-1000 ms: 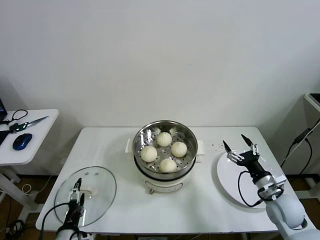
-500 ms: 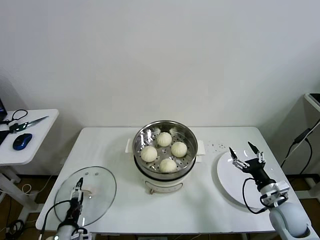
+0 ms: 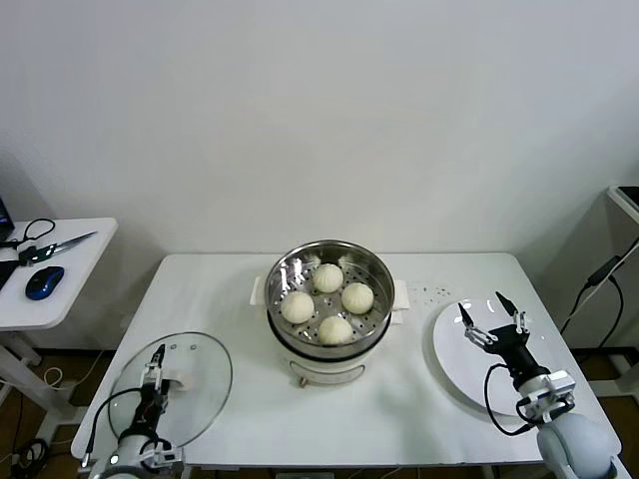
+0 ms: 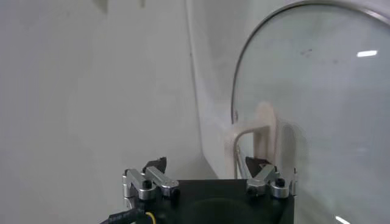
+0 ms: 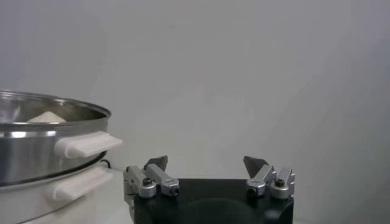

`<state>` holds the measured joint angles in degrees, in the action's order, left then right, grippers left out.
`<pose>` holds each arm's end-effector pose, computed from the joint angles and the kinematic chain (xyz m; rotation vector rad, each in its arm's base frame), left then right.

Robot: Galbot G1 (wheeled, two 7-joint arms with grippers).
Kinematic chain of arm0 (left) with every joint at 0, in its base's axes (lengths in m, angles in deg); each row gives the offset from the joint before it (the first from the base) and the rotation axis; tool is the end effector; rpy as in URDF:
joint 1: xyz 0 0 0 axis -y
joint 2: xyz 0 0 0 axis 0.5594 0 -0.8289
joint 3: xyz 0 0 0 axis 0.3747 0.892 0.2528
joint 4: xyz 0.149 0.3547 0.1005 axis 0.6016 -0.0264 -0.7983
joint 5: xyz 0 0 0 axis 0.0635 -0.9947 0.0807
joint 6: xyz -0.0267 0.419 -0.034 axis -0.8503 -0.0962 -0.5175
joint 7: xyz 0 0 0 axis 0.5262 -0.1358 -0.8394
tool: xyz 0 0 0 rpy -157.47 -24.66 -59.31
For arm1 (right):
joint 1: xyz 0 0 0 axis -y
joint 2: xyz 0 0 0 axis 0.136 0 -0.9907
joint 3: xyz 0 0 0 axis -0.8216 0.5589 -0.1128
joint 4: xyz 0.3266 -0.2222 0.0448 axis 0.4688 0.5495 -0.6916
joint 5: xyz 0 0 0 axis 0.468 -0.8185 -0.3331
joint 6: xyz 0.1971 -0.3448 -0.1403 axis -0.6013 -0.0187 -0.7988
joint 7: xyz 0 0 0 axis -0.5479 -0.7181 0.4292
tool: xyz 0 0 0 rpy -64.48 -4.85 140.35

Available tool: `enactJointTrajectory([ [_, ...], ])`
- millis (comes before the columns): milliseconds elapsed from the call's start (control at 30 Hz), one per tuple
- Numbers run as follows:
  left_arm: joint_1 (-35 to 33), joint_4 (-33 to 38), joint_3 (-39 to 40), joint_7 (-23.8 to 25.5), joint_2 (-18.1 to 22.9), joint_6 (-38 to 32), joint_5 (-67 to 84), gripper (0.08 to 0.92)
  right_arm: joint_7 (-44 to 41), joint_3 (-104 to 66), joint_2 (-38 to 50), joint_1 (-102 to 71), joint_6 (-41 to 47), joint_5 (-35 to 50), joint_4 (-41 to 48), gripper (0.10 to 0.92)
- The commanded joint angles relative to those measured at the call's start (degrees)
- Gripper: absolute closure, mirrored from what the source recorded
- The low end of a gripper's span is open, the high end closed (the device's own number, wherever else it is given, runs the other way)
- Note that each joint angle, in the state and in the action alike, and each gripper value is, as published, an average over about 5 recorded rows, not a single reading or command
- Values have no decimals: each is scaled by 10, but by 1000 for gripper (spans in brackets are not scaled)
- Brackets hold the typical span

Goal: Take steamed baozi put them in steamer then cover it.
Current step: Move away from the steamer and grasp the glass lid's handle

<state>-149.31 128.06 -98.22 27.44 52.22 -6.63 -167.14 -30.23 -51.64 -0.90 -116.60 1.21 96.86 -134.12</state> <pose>0.2283 0.1501 -0.4781 -0.0856 -1.9139 -2.1476 0.3065 -0.2054 -0.3932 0.3054 -3.0857 0.2904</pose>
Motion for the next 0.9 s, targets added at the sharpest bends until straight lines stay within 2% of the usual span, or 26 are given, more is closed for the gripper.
enactJointTrajectory([
  [33, 27, -31, 3, -19, -13, -14, 51, 178, -2, 1, -8, -4, -4, -23, 5, 203],
  [167, 29, -38, 4, -24, -12, -22, 55, 225, -3, 3, -13, -3, -6, -32, 8, 203],
  [600, 28, -44, 4, -26, -12, -48, 58, 597, -3, 2, -21, -3, -8, -42, 9, 203],
  [767, 12, -4, 7, -27, -16, -41, 75, 744, -3, 3, -21, -1, -8, -44, 11, 203],
  [900, -14, 60, 13, -31, -22, 6, 85, 833, -2, 3, -20, 2, -9, -46, 15, 203],
])
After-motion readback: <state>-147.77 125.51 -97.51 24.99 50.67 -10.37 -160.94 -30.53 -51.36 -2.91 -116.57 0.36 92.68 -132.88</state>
